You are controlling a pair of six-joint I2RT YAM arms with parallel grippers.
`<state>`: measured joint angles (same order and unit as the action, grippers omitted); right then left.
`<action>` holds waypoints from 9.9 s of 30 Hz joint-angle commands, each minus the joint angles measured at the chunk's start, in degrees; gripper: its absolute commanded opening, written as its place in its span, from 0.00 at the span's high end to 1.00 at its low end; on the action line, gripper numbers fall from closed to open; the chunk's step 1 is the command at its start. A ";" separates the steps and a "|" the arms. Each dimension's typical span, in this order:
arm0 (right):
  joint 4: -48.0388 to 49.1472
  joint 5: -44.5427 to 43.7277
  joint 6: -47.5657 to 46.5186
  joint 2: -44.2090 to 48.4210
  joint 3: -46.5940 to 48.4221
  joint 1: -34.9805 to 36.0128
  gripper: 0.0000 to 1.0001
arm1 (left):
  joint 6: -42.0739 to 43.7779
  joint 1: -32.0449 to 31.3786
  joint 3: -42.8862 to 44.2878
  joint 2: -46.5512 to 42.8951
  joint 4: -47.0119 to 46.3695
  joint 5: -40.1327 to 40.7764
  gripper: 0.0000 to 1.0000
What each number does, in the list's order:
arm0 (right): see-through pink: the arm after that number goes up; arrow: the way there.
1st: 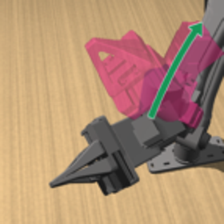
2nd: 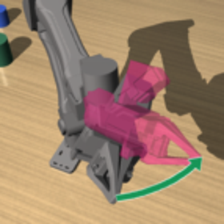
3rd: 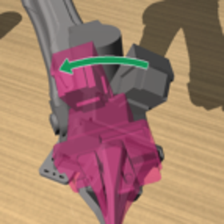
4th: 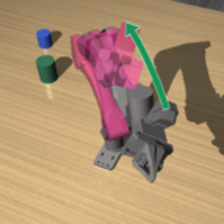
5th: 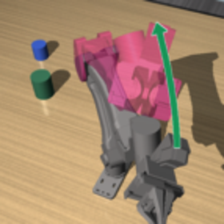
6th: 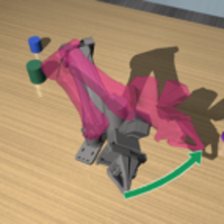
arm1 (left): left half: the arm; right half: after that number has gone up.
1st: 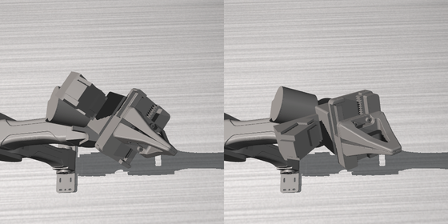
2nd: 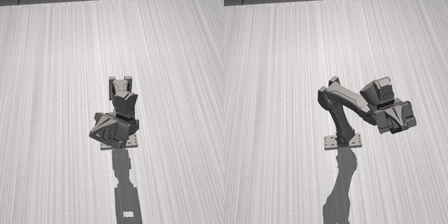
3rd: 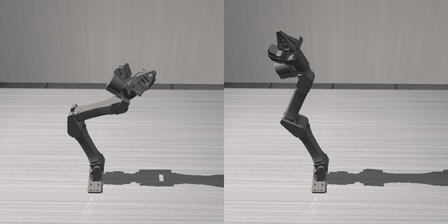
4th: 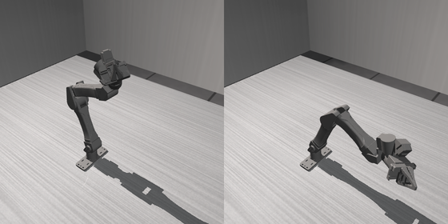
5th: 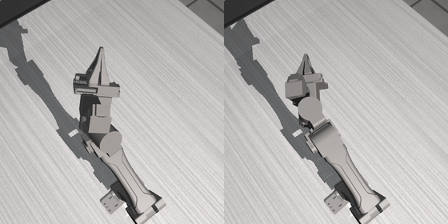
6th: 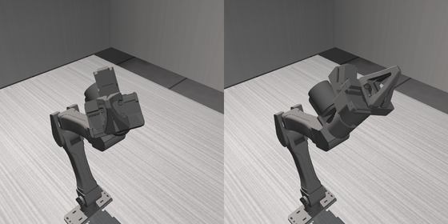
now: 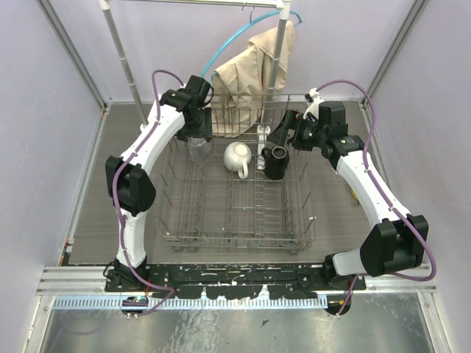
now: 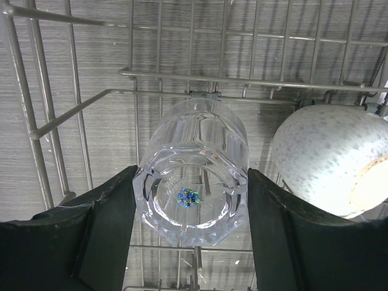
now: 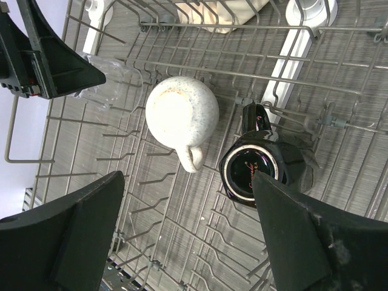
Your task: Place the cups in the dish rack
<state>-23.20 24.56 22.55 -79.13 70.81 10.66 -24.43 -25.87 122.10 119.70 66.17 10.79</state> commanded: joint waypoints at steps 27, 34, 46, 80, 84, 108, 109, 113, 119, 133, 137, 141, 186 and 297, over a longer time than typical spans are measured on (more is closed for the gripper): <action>2.55 0.87 -1.23 -0.94 0.34 -0.28 0.08 | 0.45 -1.29 -11.43 -0.57 -10.35 4.68 1.00; 1.94 0.49 -1.50 -1.19 0.82 -0.20 0.08 | -0.39 -1.82 -15.67 -1.44 -11.99 4.95 0.84; 1.15 0.79 -1.38 -1.73 1.70 -0.20 0.08 | -0.51 -1.91 -19.61 -4.94 -14.82 3.07 0.25; -12.10 -17.79 -1.33 -0.83 11.92 -2.53 0.06 | -1.95 -0.60 -30.24 -26.49 -16.91 0.35 0.00; -15.10 -22.54 -2.29 -3.03 14.32 -4.93 0.09 | -3.74 -0.59 -35.00 -33.15 -17.72 -2.38 0.00; -22.86 -31.81 -7.38 -24.07 23.05 -18.66 0.25 | -7.11 1.65 -47.51 -48.13 -24.59 -21.68 0.00; -22.60 -31.80 -7.34 -24.35 22.51 -18.65 0.25 | -7.17 1.84 -47.44 -48.01 -24.80 -21.95 0.00; -20.66 -32.63 -7.64 -24.87 20.14 -18.68 0.25 | -7.37 2.41 -47.29 -47.63 -25.15 -22.59 0.00; -19.55 -32.92 -7.89 -27.73 20.28 -19.15 0.25 | -8.07 3.07 -47.45 -47.37 -25.50 -23.05 0.00; -17.15 -31.19 -6.65 -34.60 23.06 -19.19 0.61 | -8.14 3.54 -45.24 -47.37 -23.84 -21.99 0.00; -16.69 -32.33 -6.78 -31.99 21.60 -19.18 0.95 | -7.85 3.53 -44.13 -45.42 -23.21 -22.08 0.00; -17.08 -32.48 -6.47 -27.61 20.98 -19.18 1.00 | -8.40 3.59 -42.75 -44.32 -23.47 -23.81 0.01; 38.86 27.22 20.26 3.14 -0.09 7.81 1.00 | -71.38 8.18 -70.14 -45.39 -86.48 -49.90 0.01; 4.37 -1.03 -10.46 -1.48 9.18 1.53 0.28 | -8.92 0.23 -23.86 -27.86 2.06 -4.39 1.00</action>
<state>-22.26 23.00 12.58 -82.91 80.58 12.03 -34.54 -24.51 96.03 90.70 68.14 3.31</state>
